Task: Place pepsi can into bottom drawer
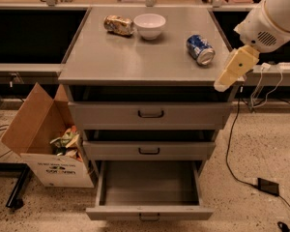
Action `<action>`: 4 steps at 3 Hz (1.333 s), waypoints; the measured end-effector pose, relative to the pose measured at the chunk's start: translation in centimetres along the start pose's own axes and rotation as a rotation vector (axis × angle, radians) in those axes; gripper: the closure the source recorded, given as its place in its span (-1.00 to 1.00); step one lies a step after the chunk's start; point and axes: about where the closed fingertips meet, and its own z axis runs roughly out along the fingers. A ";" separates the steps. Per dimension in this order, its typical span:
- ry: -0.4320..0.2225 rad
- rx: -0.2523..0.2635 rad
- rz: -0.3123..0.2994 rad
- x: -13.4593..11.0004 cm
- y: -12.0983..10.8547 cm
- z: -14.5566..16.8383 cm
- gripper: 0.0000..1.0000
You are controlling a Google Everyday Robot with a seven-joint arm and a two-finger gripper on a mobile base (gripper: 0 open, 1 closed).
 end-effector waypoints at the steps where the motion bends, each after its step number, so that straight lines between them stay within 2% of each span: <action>1: -0.044 0.010 0.050 -1.1 -3.5 1.9 -1.00; 2: -0.127 0.024 0.151 -3.1 -9.3 5.4 -1.00; 3: -0.158 0.023 0.214 -3.8 -12.0 8.4 -1.00; 4: -0.160 0.021 0.328 -3.2 -14.2 13.3 -1.00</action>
Offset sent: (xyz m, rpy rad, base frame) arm 0.1609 -0.0103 0.0007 0.2428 -0.0678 -0.1552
